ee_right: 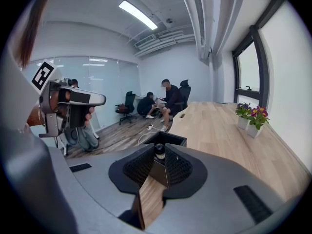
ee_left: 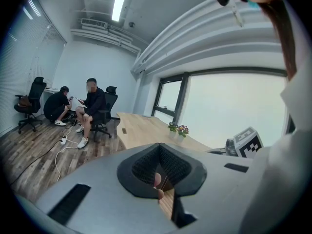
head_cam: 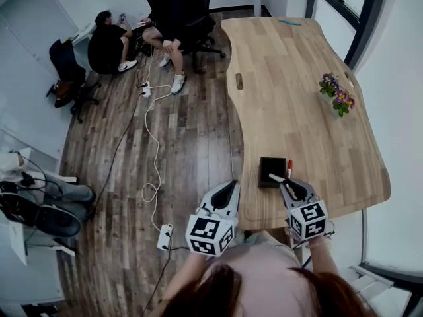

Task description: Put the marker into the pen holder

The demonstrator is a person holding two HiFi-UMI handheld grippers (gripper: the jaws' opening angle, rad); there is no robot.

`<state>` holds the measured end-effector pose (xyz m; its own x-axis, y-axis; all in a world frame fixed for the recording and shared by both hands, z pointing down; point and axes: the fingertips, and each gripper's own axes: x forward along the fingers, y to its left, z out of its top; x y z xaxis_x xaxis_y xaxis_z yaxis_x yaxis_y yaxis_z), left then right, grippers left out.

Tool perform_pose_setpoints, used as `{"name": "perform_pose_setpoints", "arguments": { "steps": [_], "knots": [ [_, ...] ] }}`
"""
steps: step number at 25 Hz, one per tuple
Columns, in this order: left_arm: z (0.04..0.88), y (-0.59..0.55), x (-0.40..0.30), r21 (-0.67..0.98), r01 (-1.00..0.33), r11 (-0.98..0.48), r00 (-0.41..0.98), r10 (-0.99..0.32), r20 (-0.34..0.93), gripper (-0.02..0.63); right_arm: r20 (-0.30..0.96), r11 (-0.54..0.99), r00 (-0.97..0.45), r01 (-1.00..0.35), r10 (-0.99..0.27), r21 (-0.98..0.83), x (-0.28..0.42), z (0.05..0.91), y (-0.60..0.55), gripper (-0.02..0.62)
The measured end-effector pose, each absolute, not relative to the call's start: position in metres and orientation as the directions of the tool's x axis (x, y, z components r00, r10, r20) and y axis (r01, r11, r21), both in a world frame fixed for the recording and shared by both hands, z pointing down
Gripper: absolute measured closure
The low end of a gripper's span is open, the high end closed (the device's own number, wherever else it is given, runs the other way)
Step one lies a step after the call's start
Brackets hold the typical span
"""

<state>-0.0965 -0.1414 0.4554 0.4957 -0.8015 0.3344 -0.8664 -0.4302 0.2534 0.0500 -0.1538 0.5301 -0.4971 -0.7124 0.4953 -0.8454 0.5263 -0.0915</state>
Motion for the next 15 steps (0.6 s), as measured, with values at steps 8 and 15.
{"name": "perform_pose_setpoints", "arguments": {
  "steps": [8, 15],
  "knots": [
    [0.454, -0.144, -0.106, 0.247, -0.87, -0.428, 0.491, -0.805, 0.334, 0.606, 0.511, 0.518, -0.484, -0.851, -0.711, -0.085, 0.046, 0.54, -0.159, 0.535],
    [0.457, -0.145, -0.109, 0.251, -0.867, -0.43, 0.495, -0.799, 0.342, 0.604, 0.526, 0.498, -0.463, -0.863, -0.713, -0.085, 0.045, 0.548, -0.162, 0.535]
  ]
}}
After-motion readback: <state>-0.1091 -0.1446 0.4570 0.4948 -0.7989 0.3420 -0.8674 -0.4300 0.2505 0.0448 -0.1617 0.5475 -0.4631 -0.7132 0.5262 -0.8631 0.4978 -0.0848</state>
